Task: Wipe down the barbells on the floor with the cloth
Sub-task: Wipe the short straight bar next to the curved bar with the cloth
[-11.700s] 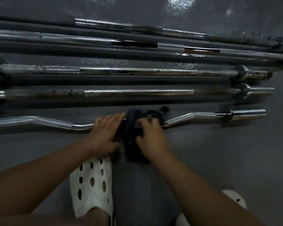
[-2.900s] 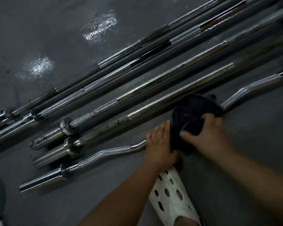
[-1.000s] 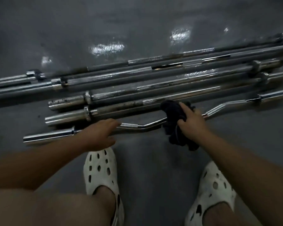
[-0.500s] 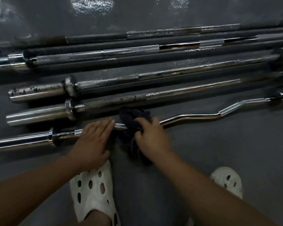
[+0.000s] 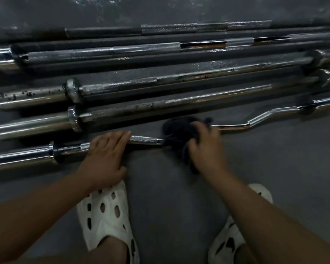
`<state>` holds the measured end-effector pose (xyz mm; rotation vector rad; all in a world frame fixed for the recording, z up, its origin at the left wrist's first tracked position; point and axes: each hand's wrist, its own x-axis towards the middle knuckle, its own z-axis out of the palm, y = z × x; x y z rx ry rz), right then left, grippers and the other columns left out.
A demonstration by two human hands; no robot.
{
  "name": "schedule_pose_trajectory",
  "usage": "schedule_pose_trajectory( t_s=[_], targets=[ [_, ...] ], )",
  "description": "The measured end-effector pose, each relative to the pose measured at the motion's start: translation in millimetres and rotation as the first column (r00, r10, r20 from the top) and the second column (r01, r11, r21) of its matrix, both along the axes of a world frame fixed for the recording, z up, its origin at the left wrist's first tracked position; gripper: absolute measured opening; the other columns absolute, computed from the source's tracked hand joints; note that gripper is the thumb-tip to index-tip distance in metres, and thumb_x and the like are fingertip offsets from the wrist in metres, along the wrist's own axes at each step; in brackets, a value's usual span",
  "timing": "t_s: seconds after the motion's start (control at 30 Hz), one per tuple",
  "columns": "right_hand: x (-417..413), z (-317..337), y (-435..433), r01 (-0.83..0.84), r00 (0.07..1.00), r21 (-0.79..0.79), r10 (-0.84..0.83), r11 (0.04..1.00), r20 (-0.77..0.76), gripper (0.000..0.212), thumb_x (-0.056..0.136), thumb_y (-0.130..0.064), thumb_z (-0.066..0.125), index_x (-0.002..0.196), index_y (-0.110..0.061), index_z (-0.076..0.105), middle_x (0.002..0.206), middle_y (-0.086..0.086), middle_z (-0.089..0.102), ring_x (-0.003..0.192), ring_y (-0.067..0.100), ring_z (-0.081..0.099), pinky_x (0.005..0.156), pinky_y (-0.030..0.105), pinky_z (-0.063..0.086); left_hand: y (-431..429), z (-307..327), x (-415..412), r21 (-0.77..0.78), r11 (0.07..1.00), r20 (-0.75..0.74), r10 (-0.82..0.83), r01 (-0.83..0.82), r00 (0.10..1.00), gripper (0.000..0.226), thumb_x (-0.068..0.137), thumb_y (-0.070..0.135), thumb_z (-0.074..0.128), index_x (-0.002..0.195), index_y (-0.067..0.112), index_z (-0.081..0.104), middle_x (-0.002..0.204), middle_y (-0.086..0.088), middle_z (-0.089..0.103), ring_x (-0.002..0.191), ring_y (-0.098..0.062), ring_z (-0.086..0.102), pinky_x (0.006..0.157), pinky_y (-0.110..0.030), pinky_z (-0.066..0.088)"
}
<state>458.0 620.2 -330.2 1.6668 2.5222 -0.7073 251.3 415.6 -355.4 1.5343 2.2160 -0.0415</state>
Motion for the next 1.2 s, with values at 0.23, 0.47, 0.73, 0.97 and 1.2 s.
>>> schedule_pose_trajectory(
  t_s=[0.23, 0.47, 0.73, 0.97, 1.2],
  targets=[
    [-55, 7, -85, -0.275, 0.955, -0.384, 0.297, 0.881, -0.002, 0.051, 0.090, -0.029, 0.057, 0.138, -0.031, 0.041, 0.135, 0.016, 0.042, 0.113, 0.040, 0.056, 0.095, 0.042, 0.049, 10, 3, 2, -0.031, 0.998, 0.004, 0.052, -0.052, 0.999, 0.094, 0.059, 0.052, 0.044, 0.147, 0.020, 0.032, 0.143, -0.005, 0.043, 0.128, -0.027, 0.038, 0.105, -0.043, 0.021],
    [-8, 0, -8, 0.290, 0.945, 0.108, -0.302, 0.951, 0.125, 0.052, 0.086, -0.022, 0.059, 0.137, -0.022, 0.050, 0.125, 0.025, 0.049, 0.110, 0.045, 0.054, 0.093, 0.046, 0.045, 11, -6, 3, 0.030, 0.998, -0.042, 0.049, -0.047, 0.998, 0.087, 0.058, 0.049, 0.053, 0.139, 0.019, 0.044, 0.133, -0.006, 0.051, 0.116, -0.028, 0.048, 0.097, -0.041, 0.025],
    [-37, 4, -22, -0.123, 0.990, -0.195, 0.108, 0.973, -0.088, 0.047, 0.088, -0.025, 0.058, 0.135, -0.024, 0.054, 0.126, 0.018, 0.054, 0.112, 0.036, 0.056, 0.097, 0.033, 0.043, 11, -2, 0, 0.010, 0.998, -0.013, 0.056, -0.056, 0.998, 0.086, 0.059, 0.050, 0.046, 0.139, 0.019, 0.044, 0.134, -0.006, 0.051, 0.120, -0.027, 0.045, 0.099, -0.044, 0.029],
    [-56, -5, -67, 0.028, 0.986, -0.180, 0.002, 0.983, 0.165, 0.064, 0.090, -0.031, 0.057, 0.150, -0.035, 0.035, 0.141, 0.018, 0.033, 0.123, 0.040, 0.046, 0.102, 0.042, 0.042, 13, -2, 0, -0.007, 0.999, -0.021, 0.031, -0.031, 0.999, 0.090, 0.057, 0.047, 0.056, 0.141, 0.020, 0.042, 0.134, -0.006, 0.049, 0.120, -0.026, 0.042, 0.097, -0.042, 0.024],
    [-3, 3, 12, 0.138, 0.988, -0.073, -0.132, 0.988, 0.082, 0.063, 0.091, -0.025, 0.059, 0.151, -0.028, 0.040, 0.140, 0.023, 0.042, 0.124, 0.042, 0.049, 0.106, 0.042, 0.041, 10, -3, 0, -0.008, 1.000, -0.042, 0.026, -0.027, 0.999, 0.093, 0.055, 0.049, 0.056, 0.142, 0.021, 0.041, 0.136, -0.006, 0.049, 0.121, -0.027, 0.042, 0.099, -0.042, 0.024]
  ],
)
